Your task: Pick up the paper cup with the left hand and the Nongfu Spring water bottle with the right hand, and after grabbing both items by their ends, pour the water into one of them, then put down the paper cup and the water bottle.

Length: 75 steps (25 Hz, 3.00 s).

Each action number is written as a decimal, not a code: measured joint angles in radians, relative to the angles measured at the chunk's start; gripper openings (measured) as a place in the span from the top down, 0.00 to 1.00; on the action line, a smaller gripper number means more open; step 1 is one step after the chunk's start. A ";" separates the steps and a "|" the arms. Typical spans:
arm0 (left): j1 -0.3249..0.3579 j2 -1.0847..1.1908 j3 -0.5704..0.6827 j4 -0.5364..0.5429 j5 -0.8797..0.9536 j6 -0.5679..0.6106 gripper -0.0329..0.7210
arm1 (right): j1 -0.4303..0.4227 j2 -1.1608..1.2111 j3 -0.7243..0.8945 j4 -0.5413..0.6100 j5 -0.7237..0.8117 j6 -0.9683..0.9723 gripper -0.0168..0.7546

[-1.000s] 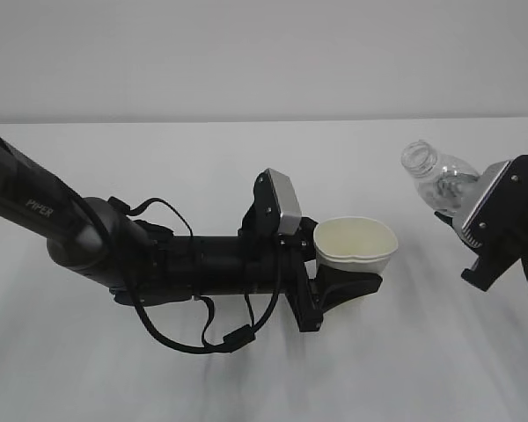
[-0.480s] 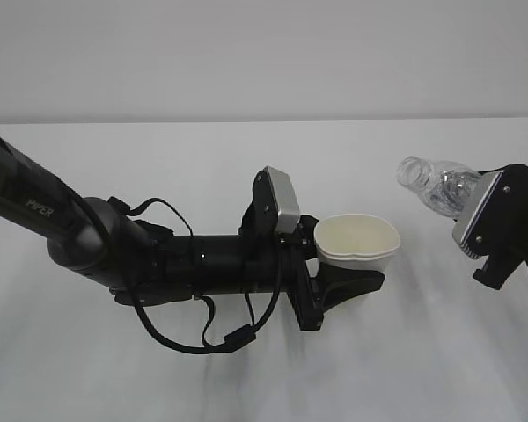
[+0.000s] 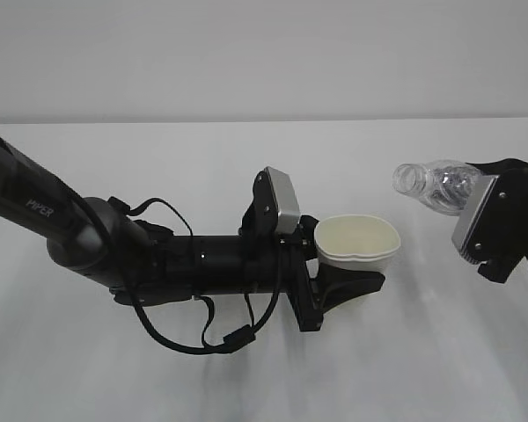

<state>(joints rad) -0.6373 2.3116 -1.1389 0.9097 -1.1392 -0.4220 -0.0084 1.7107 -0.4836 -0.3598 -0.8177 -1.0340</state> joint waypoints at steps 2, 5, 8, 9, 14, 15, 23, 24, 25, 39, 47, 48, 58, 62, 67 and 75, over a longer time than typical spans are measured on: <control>0.000 0.000 0.000 0.002 0.000 0.000 0.38 | 0.000 0.000 0.000 0.000 -0.003 -0.015 0.49; 0.000 0.000 0.000 0.004 0.000 0.000 0.38 | 0.000 0.000 0.000 0.000 -0.007 -0.034 0.49; 0.000 0.000 0.000 0.004 -0.001 0.000 0.38 | 0.000 0.000 0.000 0.000 -0.007 -0.063 0.49; 0.000 0.000 0.000 0.004 -0.001 0.000 0.38 | 0.000 0.000 0.000 0.000 -0.008 -0.065 0.49; 0.000 0.000 0.000 0.008 -0.002 0.000 0.38 | 0.000 0.000 0.000 0.002 -0.013 -0.093 0.49; 0.000 0.000 0.000 0.010 -0.002 0.000 0.38 | 0.000 0.000 0.000 0.002 -0.014 -0.100 0.49; -0.003 0.000 0.000 0.017 -0.002 0.000 0.38 | 0.000 0.000 0.000 0.005 -0.019 -0.117 0.49; -0.004 0.000 0.000 0.017 -0.002 0.000 0.38 | 0.000 0.000 0.000 0.005 -0.021 -0.121 0.49; -0.004 0.000 0.000 0.017 -0.002 0.002 0.38 | 0.000 0.000 0.000 0.007 -0.021 -0.126 0.49; -0.004 0.024 -0.064 0.011 0.008 -0.049 0.38 | 0.019 0.000 0.000 0.018 -0.029 -0.140 0.49; -0.010 0.051 -0.068 0.059 0.002 -0.078 0.38 | 0.019 0.000 0.000 0.027 -0.035 -0.180 0.49; -0.012 0.051 -0.068 0.064 0.002 -0.080 0.38 | 0.019 0.000 0.000 0.031 -0.036 -0.193 0.49; -0.020 0.051 -0.068 0.084 -0.002 -0.084 0.38 | 0.019 0.000 0.000 0.045 -0.036 -0.251 0.49; -0.020 0.057 -0.068 0.059 -0.004 -0.084 0.38 | 0.019 0.000 0.000 0.045 -0.044 -0.270 0.49; -0.020 0.058 -0.068 0.015 -0.004 -0.084 0.38 | 0.019 0.000 0.000 0.045 -0.048 -0.279 0.49; -0.020 0.058 -0.069 -0.029 -0.004 -0.084 0.38 | 0.019 0.000 0.000 0.045 -0.050 -0.281 0.49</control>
<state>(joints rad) -0.6571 2.3699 -1.2075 0.8809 -1.1435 -0.5059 0.0101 1.7107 -0.4836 -0.3147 -0.8678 -1.3147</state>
